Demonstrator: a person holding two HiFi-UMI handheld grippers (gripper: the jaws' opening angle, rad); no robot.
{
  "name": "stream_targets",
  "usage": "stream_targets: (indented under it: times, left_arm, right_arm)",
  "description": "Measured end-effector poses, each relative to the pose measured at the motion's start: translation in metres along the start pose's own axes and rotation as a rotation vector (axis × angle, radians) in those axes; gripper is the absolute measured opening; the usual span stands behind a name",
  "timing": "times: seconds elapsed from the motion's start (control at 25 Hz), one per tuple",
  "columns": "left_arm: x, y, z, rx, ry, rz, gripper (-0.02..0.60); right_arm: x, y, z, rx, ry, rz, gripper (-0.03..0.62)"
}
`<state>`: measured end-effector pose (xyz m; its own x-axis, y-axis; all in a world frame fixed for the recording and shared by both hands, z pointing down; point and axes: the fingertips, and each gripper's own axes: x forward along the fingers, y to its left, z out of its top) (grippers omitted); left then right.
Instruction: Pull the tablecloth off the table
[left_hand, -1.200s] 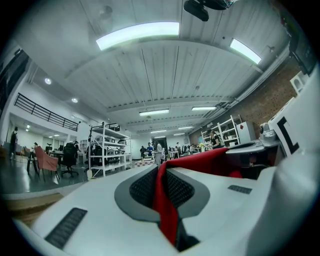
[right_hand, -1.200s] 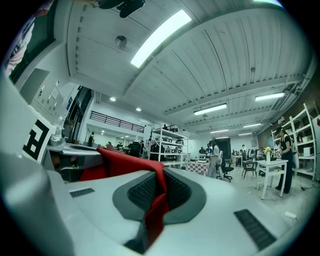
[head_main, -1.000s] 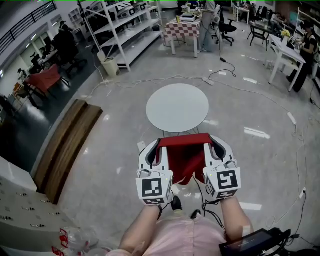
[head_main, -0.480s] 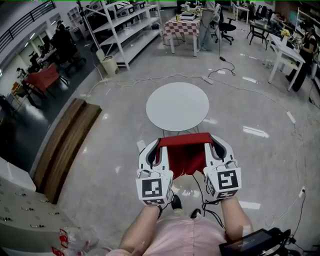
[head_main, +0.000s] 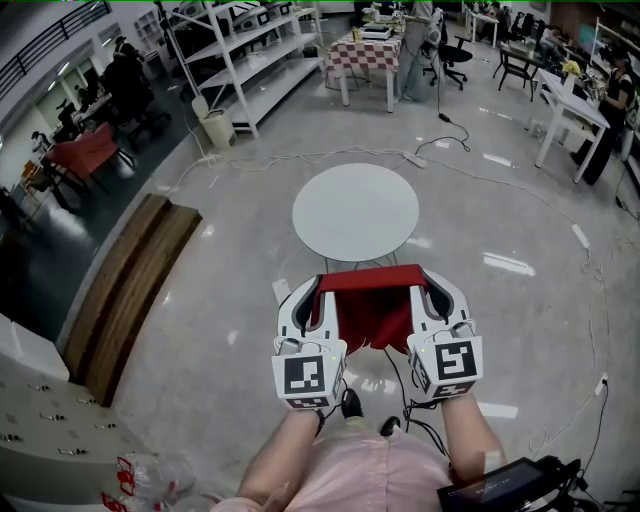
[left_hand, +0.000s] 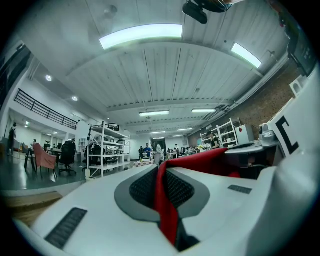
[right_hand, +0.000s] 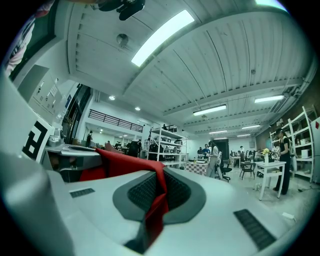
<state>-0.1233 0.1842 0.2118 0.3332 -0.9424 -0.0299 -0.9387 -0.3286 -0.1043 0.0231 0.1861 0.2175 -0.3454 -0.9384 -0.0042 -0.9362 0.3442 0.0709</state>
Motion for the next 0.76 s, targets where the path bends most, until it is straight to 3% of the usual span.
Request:
stream_targets:
  times: [0.76]
  left_arm:
    - [-0.0008,0.006,0.0047,0.0,0.003,0.003,0.041]
  right_arm:
    - [0.0029,0.0039,0.0058,0.001,-0.002,0.002,0.028]
